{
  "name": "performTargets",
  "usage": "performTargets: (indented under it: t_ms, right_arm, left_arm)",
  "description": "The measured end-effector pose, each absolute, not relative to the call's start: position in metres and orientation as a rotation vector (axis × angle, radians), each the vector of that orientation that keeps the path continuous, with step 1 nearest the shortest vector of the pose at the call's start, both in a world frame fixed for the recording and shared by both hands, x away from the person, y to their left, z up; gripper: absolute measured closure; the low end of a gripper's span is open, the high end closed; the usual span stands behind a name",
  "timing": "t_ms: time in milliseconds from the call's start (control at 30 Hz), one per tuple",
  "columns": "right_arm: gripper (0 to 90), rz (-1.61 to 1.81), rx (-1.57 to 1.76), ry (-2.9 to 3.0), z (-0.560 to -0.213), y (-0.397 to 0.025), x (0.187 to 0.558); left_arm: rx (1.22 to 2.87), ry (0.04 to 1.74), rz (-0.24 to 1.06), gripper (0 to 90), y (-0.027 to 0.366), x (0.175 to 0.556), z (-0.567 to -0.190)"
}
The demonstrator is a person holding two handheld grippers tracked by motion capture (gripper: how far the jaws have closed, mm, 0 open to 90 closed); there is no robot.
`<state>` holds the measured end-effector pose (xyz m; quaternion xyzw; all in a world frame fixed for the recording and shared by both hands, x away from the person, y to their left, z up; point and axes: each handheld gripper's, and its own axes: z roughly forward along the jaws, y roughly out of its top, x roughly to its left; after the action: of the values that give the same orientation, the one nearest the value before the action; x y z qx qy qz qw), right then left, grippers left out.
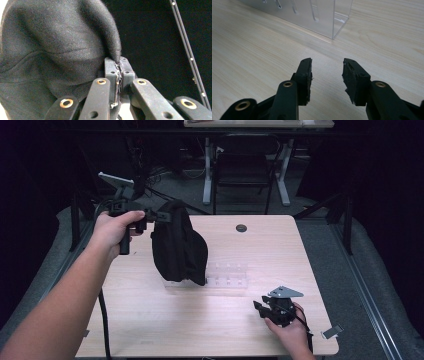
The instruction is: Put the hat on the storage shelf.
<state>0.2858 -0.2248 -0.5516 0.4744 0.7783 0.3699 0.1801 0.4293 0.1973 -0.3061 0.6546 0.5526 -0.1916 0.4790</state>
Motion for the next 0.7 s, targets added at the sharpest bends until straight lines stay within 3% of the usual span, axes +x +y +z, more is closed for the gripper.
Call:
performTargets:
  t_ms: [700]
  right_arm:
    - [58.8, 1.096, 1.318, 2.183, -0.545, -0.222, 0.284]
  left_arm:
    - [1.632, 1.364, -0.402, 88.1, 0.177, 0.424, -0.303]
